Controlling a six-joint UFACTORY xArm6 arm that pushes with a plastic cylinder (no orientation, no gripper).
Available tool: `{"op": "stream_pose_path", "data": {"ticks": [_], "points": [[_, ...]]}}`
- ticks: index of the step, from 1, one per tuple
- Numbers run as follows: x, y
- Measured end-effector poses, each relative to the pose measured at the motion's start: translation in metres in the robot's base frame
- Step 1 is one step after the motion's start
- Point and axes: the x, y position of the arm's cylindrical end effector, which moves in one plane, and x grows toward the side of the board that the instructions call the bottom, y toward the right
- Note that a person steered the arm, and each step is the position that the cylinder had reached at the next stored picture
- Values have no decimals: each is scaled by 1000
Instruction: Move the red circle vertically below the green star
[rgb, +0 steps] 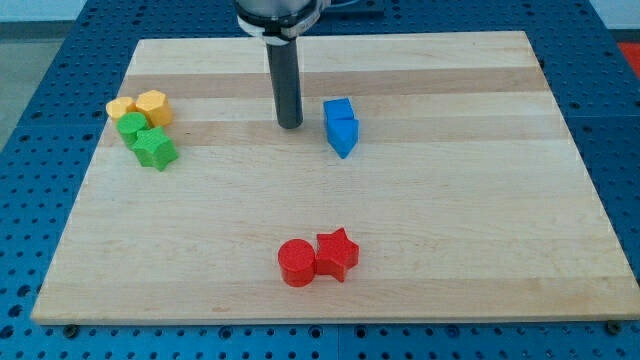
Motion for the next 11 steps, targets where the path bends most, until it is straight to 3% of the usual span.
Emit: {"op": "stream_pose_path", "data": {"ticks": [1, 2, 3, 4, 7, 11], "points": [[0, 0], [38, 0], [108, 13], [151, 69], [203, 98], [203, 55]]}}
